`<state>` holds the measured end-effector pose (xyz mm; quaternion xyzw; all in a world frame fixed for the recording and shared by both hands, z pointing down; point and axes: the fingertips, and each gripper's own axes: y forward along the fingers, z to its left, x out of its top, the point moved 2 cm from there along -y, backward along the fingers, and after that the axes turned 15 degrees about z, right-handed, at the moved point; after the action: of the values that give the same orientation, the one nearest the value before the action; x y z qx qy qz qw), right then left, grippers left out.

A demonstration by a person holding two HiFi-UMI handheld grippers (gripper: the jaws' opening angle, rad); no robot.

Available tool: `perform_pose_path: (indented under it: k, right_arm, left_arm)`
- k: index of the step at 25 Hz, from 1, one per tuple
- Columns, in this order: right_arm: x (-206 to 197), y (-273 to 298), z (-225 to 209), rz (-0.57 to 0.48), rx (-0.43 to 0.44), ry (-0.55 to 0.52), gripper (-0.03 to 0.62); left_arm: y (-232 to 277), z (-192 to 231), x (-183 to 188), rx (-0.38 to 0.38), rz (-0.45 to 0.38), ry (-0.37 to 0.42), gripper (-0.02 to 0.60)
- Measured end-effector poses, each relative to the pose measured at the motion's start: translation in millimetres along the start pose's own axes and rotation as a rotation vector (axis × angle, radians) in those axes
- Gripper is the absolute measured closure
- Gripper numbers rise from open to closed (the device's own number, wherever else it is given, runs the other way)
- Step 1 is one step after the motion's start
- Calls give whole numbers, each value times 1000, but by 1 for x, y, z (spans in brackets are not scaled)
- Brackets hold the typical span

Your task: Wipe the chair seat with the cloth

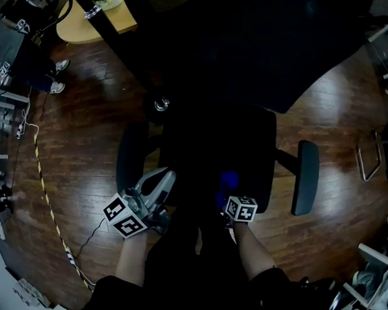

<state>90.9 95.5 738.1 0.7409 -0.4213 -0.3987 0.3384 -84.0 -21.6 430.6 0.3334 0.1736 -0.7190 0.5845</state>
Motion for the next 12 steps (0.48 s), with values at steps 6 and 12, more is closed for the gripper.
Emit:
perform_pose_path:
  k: [6,12]
  right_arm:
    - [-6,-76,-93,-63,-166,78,526]
    - [-7,-88,-114,-85,-205,125,526]
  left_arm:
    - [49,-18,-1,-73,50,12,594]
    - [63,-23,1,-88,65,15,594]
